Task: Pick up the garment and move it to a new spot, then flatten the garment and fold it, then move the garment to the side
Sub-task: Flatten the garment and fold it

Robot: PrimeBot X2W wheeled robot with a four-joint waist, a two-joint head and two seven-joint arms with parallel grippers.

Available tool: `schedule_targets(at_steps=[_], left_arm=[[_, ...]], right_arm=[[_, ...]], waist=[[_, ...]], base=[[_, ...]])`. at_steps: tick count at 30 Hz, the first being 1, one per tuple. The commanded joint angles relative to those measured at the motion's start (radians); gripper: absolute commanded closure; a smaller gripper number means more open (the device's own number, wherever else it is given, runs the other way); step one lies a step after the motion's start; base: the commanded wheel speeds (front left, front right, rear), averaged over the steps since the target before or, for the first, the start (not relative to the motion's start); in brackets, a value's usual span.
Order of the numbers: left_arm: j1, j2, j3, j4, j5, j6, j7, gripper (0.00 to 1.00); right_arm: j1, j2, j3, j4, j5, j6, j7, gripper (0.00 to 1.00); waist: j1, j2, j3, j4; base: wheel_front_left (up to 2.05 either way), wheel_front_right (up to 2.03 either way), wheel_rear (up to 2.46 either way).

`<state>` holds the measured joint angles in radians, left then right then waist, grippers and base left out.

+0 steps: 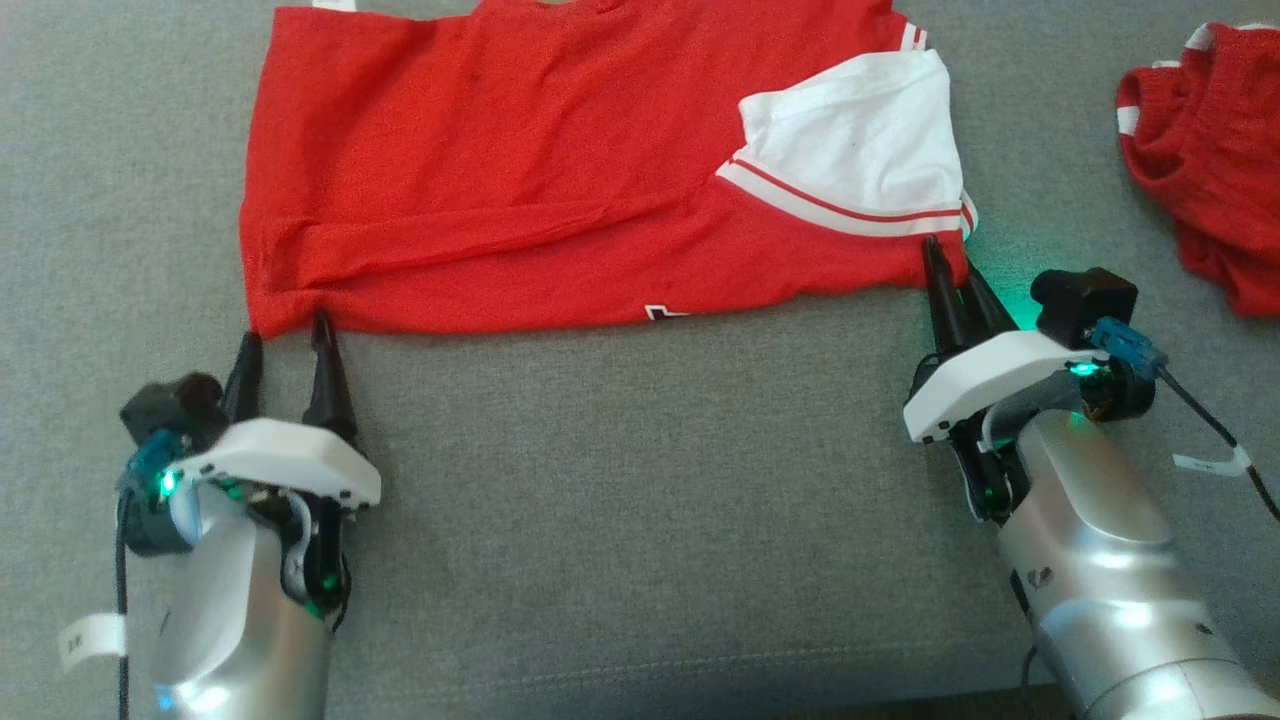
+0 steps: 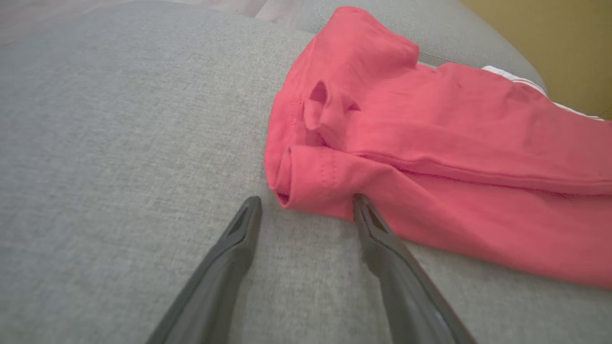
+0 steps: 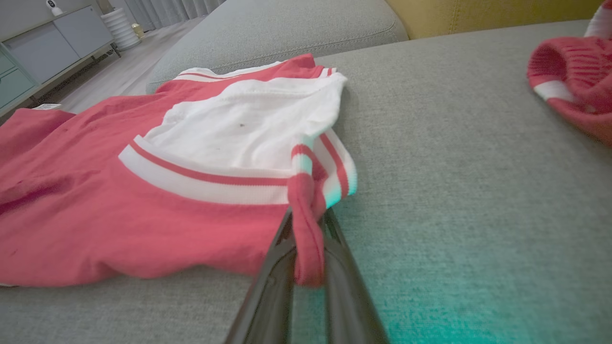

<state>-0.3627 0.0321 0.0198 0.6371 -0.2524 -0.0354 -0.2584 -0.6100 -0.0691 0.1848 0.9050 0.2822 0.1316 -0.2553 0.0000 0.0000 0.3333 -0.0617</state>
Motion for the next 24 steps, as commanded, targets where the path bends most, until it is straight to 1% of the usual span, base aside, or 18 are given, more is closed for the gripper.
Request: schedule_targets(at_steps=[1,4,5,6,7,10,15,18,24], left_arm=[[-0.034,0.018,0.037,0.006,0.001,0.002,-0.003,0.00],[-0.052,0.018,0.039,0.044,0.013,-0.001,-0.003,0.00],[-0.057,0.018,0.038,0.061,0.018,-0.003,-0.003,0.15],[-0.063,0.018,0.037,0.077,0.024,-0.007,-0.003,0.60],[-0.069,0.018,0.037,0.091,0.029,-0.011,-0.003,0.99],[-0.082,0.018,0.042,0.110,0.036,-0.021,-0.003,1.00],[-0.079,0.018,0.043,0.094,0.043,-0.038,-0.003,1.00],[-0.058,0.018,0.050,0.052,0.045,-0.045,-0.003,1.00],[0.011,0.018,0.067,-0.030,0.056,-0.048,-0.003,1.00]], right_arm=[[-0.021,0.019,0.020,-0.029,0.010,-0.001,-0.006,1.00],[-0.023,0.019,0.019,-0.034,0.010,-0.001,-0.006,1.00],[-0.023,0.019,0.018,-0.036,0.010,-0.001,-0.006,1.00],[-0.023,0.019,0.018,-0.037,0.011,-0.001,-0.006,1.00],[-0.024,0.019,0.018,-0.039,0.013,-0.001,-0.006,1.00],[-0.027,0.019,0.016,-0.049,0.019,-0.001,-0.006,1.00],[-0.020,0.019,0.008,-0.068,0.029,-0.001,-0.006,1.00],[-0.009,0.019,0.007,-0.086,0.049,-0.001,-0.006,1.00],[0.014,0.019,0.000,-0.098,0.064,-0.001,-0.006,1.00]], waist=[[0.0000,0.0000,0.006,-0.004],[0.0000,0.0000,0.012,-0.008],[0.0000,0.0000,0.013,-0.009],[0.0000,0.0000,0.014,-0.009],[0.0000,0.0000,0.014,-0.010],[0.0000,0.0000,0.012,-0.008],[0.0000,0.0000,-0.012,-0.003],[0.0000,0.0000,-0.050,0.000],[0.0000,0.0000,-0.163,-0.001]], base=[[0.00,0.00,0.00],[0.00,0.00,0.00],[0.00,0.00,0.00],[0.00,0.00,0.00],[0.00,0.00,0.00],[0.00,0.00,0.00],[0.00,0.00,0.00],[0.00,0.00,0.00],[0.00,0.00,0.00]])
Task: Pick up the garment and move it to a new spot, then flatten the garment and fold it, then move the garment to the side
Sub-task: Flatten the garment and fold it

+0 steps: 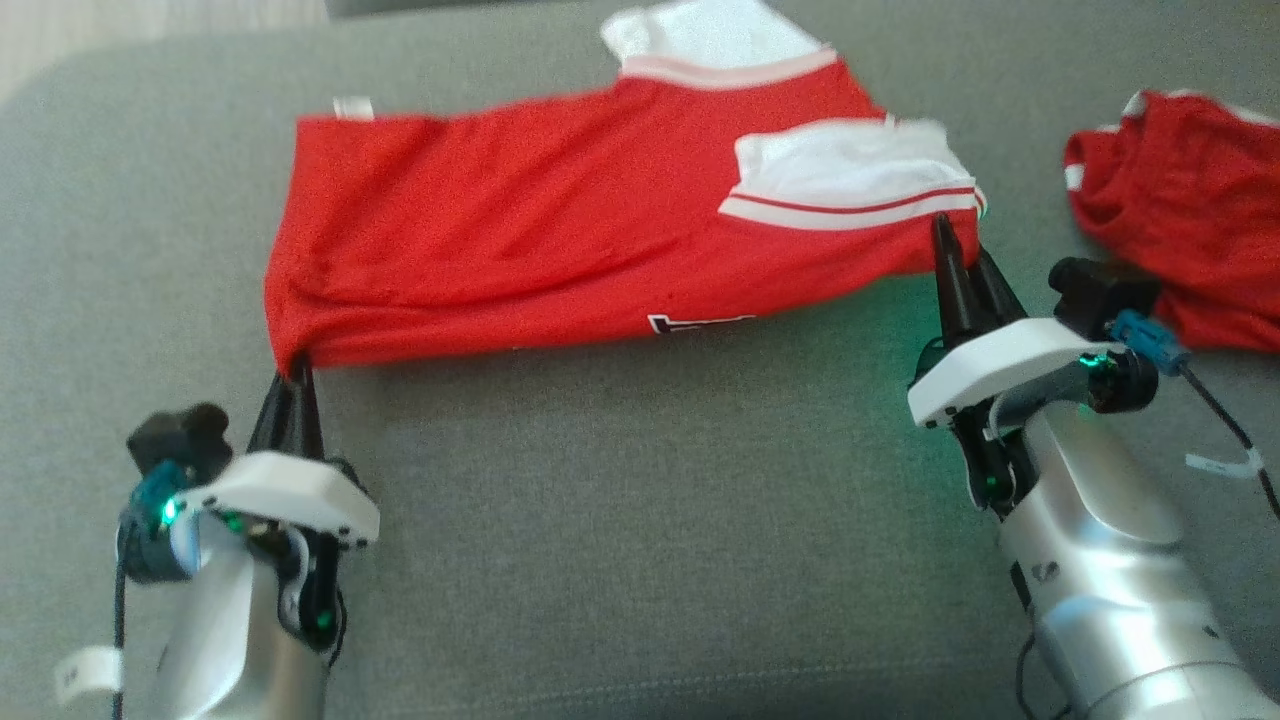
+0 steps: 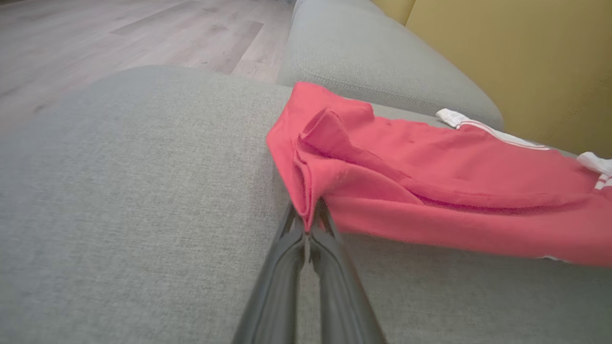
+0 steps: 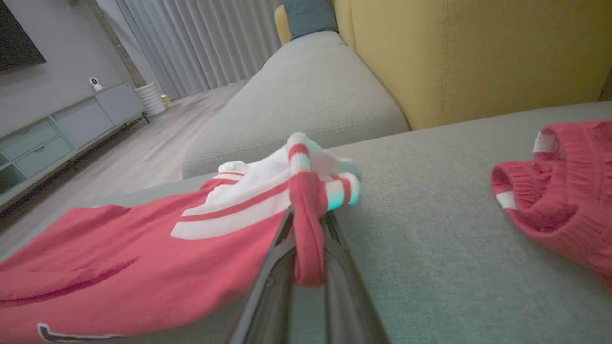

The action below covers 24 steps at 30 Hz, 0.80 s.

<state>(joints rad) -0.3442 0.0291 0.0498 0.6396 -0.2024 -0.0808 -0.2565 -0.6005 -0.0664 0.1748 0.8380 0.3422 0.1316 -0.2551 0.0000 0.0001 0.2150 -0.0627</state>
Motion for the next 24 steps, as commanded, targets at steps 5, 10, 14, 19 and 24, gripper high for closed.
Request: schedule_targets(at_steps=[5,10,14,19,24], left_arm=[[0.074,0.021,0.032,-0.048,-0.010,0.003,-0.005,1.00],[0.176,0.021,-0.019,-0.029,-0.042,0.018,-0.005,1.00],[0.217,0.021,-0.063,-0.012,-0.065,0.034,-0.005,0.66],[0.173,0.021,-0.087,-0.036,-0.049,0.064,-0.005,0.00],[0.056,0.052,-0.092,-0.030,-0.002,0.059,-0.005,0.00]], right_arm=[[0.052,0.006,0.020,-0.017,0.029,-0.001,-0.003,1.00],[0.134,-0.021,0.036,-0.026,0.067,-0.001,0.027,1.00],[0.193,-0.036,0.033,-0.035,0.083,-0.001,0.044,0.87],[0.177,-0.040,0.005,-0.057,0.044,-0.001,0.037,0.00],[0.101,-0.030,-0.016,-0.085,-0.018,-0.001,0.035,0.00]], waist=[[0.0000,-0.0001,-0.136,0.003],[0.0000,-0.0001,-0.174,0.010],[0.0000,-0.0001,-0.160,0.020],[0.0000,-0.0001,-0.111,0.035],[0.0000,-0.0001,-0.068,0.040]], base=[[0.00,0.00,0.00],[0.00,0.00,0.00],[0.00,0.00,0.00],[0.00,0.00,0.00],[0.00,0.00,0.00]])
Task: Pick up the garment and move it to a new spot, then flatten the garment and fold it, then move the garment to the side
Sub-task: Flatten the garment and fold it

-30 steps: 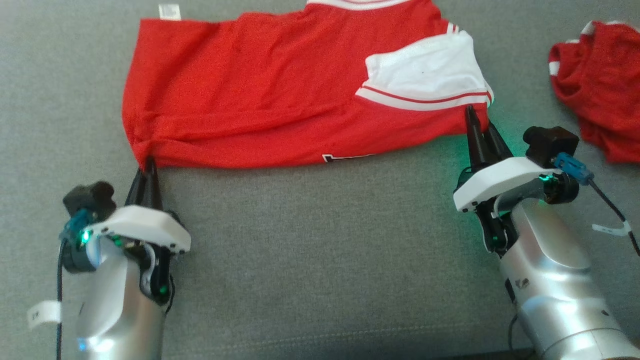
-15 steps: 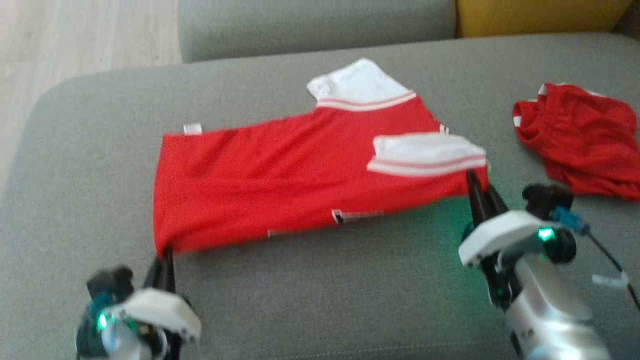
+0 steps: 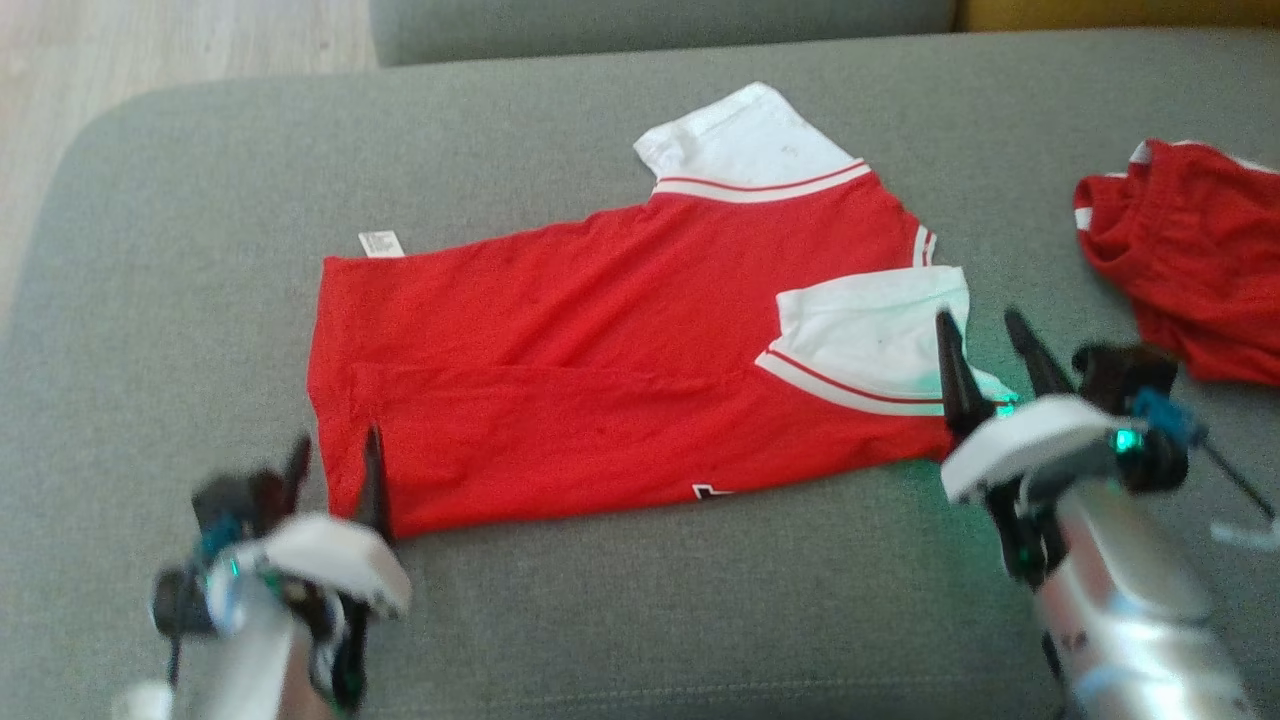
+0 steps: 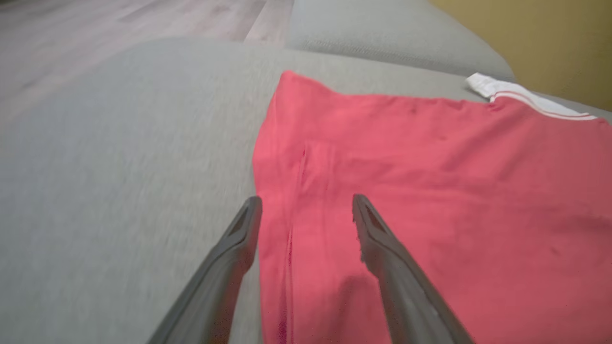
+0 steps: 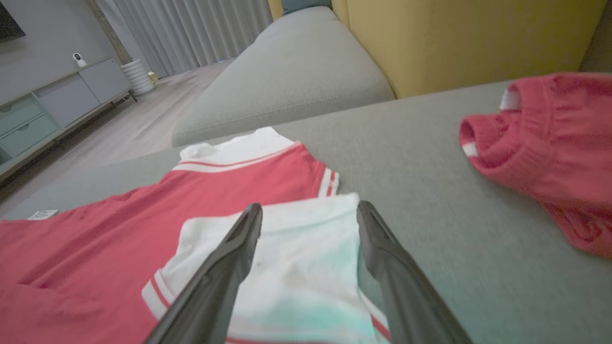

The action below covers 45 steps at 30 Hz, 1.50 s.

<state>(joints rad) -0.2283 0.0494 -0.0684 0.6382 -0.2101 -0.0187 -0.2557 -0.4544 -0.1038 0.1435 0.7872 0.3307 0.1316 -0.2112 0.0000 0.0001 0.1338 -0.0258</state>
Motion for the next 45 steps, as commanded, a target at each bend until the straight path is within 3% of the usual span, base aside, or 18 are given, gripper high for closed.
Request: schedule_targets(at_steps=[1,6,14,23,31,32,33,35,45], left_arm=[[-0.094,0.045,0.022,-0.013,0.015,-0.006,-0.005,0.00],[-0.293,0.129,-0.003,0.076,0.049,-0.036,0.080,0.00],[-0.478,0.211,-0.027,0.203,0.043,-0.084,0.222,0.00],[-0.586,0.241,-0.093,0.314,-0.023,-0.111,0.259,0.00],[-0.588,0.258,-0.268,0.282,-0.197,-0.112,0.266,0.00],[-0.588,0.267,-0.289,0.276,-0.218,-0.112,0.270,0.03],[-0.587,0.273,-0.310,0.270,-0.239,-0.112,0.277,0.32],[-0.590,0.284,-0.351,0.253,-0.277,-0.112,0.290,1.00],[-0.654,0.322,-0.476,0.218,-0.372,-0.112,0.244,1.00]], right_arm=[[-0.063,0.011,0.016,-0.038,-0.017,-0.001,-0.005,0.00],[-0.161,0.026,0.029,-0.051,-0.052,-0.001,0.021,0.00],[-0.263,0.041,0.061,-0.053,-0.064,-0.001,0.034,0.00],[-0.339,0.046,0.089,-0.037,-0.071,-0.001,0.031,0.00],[-0.371,0.047,0.090,-0.010,-0.075,-0.001,0.019,0.00],[-0.376,0.047,0.090,-0.007,-0.075,-0.001,0.019,0.00],[-0.382,0.047,0.089,-0.004,-0.077,-0.001,0.019,0.00],[-0.402,0.045,0.088,0.004,-0.081,-0.001,0.023,0.00],[-0.598,0.005,0.052,0.106,-0.156,-0.001,0.074,0.00]], waist=[[0.0000,-0.0001,0.023,0.004],[0.0000,-0.0001,0.076,0.000],[0.0000,-0.0001,0.148,-0.017],[0.0000,-0.0001,0.225,-0.026],[0.0000,-0.0001,0.250,-0.017],[0.0000,-0.0001,0.253,-0.016],[0.0000,-0.0001,0.257,-0.014],[0.0000,-0.0001,0.267,-0.008],[0.0000,-0.0001,0.336,0.064]], base=[[0.00,0.00,0.00],[0.00,0.00,0.00],[0.00,0.00,0.00],[0.00,0.00,0.00],[0.00,0.00,0.00],[0.00,0.00,0.00],[0.00,0.00,0.00],[0.00,0.00,0.00],[0.00,0.00,0.00]])
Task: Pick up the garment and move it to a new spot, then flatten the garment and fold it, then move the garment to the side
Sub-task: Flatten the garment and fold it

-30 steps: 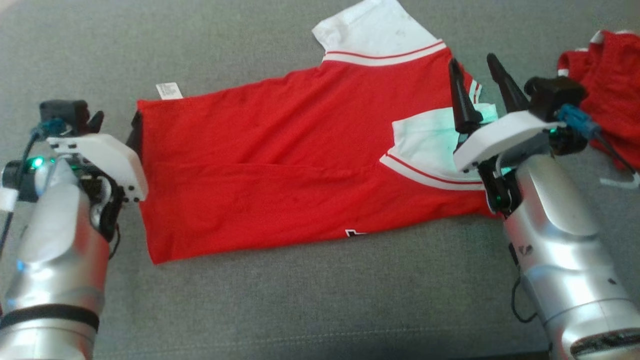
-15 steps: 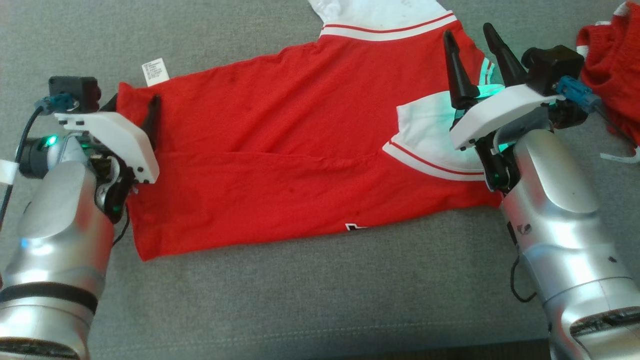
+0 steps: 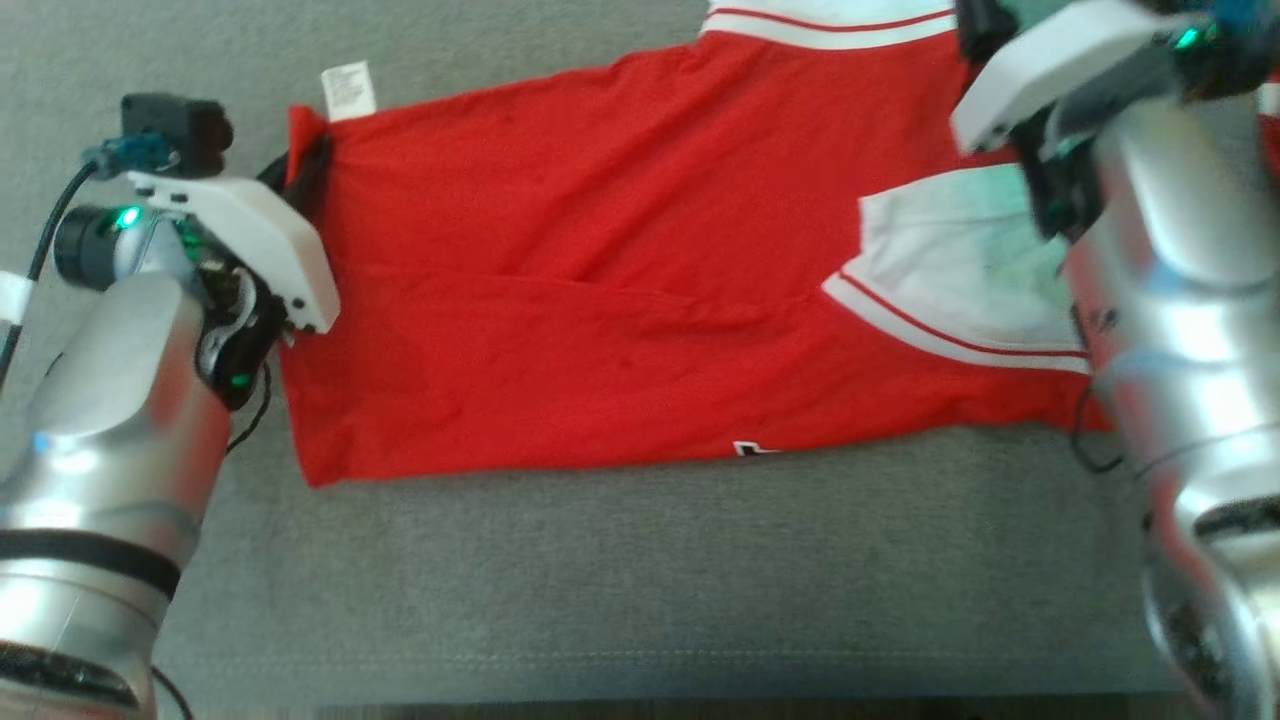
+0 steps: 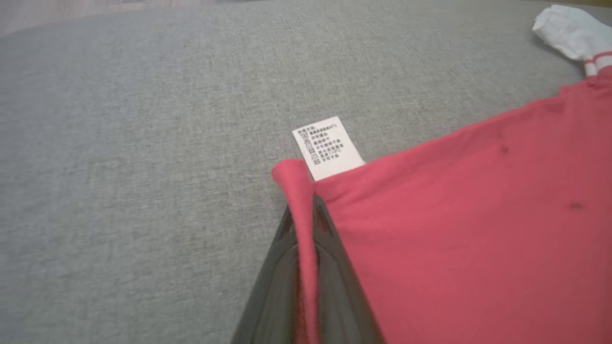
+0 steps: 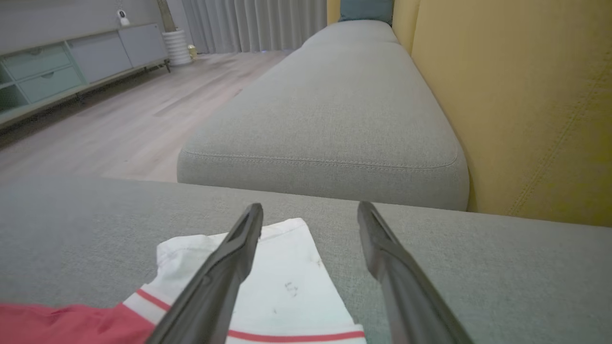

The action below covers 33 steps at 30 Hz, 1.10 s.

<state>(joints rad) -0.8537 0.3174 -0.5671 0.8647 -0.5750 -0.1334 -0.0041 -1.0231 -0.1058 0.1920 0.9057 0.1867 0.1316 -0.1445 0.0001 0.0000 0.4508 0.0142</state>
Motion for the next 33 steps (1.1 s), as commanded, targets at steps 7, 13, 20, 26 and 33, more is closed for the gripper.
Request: schedule_targets(at_steps=[7,13,20,26,33], left_arm=[[-0.089,-0.002,-0.038,-0.015,-0.015,0.003,-0.076,1.00],[-0.146,-0.078,-0.112,-0.016,-0.044,0.003,-0.129,1.00],[-0.186,-0.134,-0.188,0.011,-0.093,0.003,-0.177,1.00],[-0.209,-0.143,-0.233,0.037,-0.141,0.003,-0.208,1.00],[-0.246,-0.120,-0.234,0.077,-0.179,0.003,-0.243,1.00]], right_arm=[[-0.157,-0.044,-0.062,0.136,-0.092,-0.001,0.085,0.00],[-0.266,-0.085,-0.080,0.245,-0.173,-0.001,0.167,0.00],[-0.329,-0.135,-0.118,0.327,-0.250,-0.001,0.266,0.00],[-0.328,-0.139,-0.162,0.351,-0.308,-0.001,0.348,0.49],[-0.334,-0.152,-0.229,0.307,-0.352,-0.001,0.298,1.00]], waist=[[-0.0001,0.0000,0.061,0.113],[-0.0001,0.0000,0.110,0.209],[-0.0001,0.0000,0.145,0.276],[-0.0001,0.0000,0.151,0.290],[-0.0001,0.0000,0.147,0.257]], base=[[0.00,0.00,0.00],[0.00,0.00,0.00],[0.00,0.00,0.00],[0.00,0.00,0.00],[0.00,0.00,0.00]])
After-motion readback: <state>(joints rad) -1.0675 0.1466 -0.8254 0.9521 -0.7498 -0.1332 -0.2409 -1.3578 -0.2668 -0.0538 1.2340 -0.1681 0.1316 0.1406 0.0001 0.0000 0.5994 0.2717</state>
